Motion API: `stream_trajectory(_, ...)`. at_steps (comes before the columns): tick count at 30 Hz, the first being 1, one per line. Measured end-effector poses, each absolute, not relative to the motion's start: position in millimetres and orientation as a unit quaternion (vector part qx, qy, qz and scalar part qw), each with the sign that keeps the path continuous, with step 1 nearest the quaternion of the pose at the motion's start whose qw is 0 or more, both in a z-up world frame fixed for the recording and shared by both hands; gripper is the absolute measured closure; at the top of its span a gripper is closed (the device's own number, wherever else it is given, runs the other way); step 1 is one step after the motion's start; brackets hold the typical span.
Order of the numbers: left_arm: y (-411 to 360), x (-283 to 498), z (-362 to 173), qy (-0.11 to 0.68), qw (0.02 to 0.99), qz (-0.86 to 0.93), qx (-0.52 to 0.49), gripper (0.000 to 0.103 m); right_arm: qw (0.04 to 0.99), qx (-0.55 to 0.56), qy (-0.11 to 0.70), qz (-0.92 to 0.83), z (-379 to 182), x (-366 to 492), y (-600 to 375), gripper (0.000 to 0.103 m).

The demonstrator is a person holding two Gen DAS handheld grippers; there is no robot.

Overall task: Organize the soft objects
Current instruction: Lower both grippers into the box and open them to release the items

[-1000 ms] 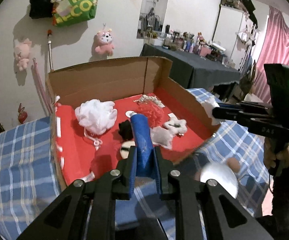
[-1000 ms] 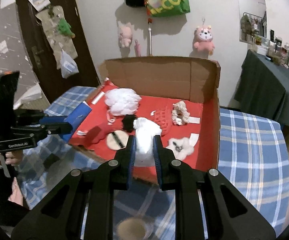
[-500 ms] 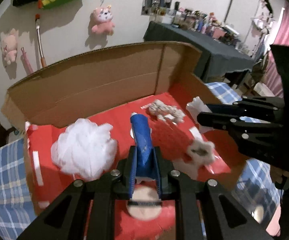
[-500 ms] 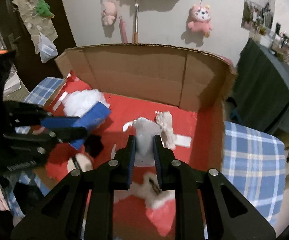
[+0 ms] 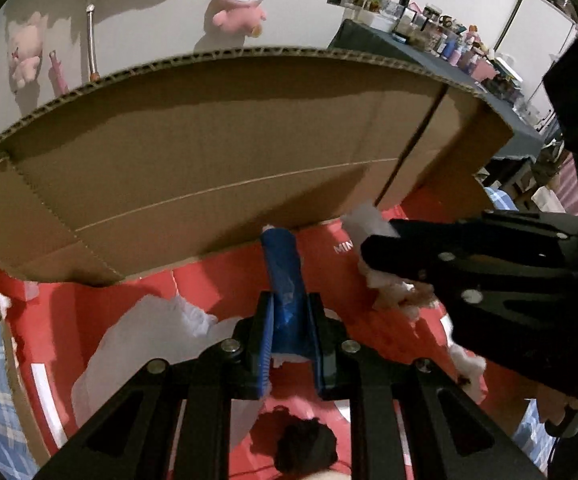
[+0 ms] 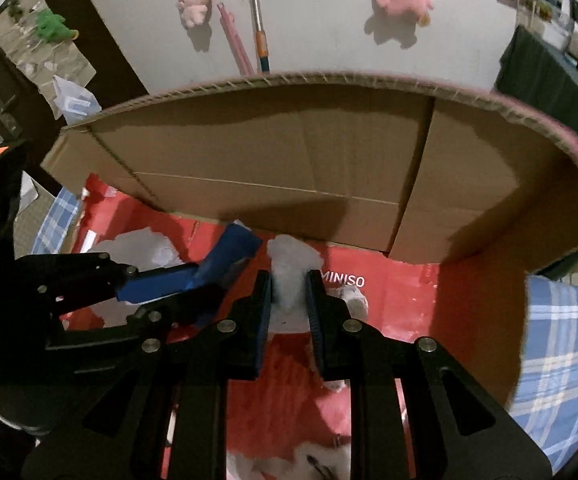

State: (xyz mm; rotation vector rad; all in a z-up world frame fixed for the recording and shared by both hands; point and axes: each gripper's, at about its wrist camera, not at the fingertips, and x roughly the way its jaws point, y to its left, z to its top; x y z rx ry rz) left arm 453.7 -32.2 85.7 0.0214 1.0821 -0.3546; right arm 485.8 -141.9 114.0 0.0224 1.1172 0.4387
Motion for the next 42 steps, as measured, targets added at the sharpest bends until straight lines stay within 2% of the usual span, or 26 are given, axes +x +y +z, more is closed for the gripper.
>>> stream_trajectory(33, -42.6, 465.8, 77.9, 0.525, 0.838, -0.151, 0.023, 0.080, 0.812, 0.012, 0.553, 0.184, 90.9, 516.2, -141.4, 0.085)
stream_trajectory(37, -41.0, 464.6, 79.4, 0.521, 0.840, -0.150, 0.019, 0.069, 0.813, 0.010, 0.553, 0.180, 90.7, 517.1, -139.9, 0.083)
stream_trajectory(42, -39.9, 462.7, 81.2, 0.520, 0.841, -0.148, 0.016, 0.068, 0.814, 0.009, 0.555, 0.172, 90.7, 515.5, -134.5, 0.083)
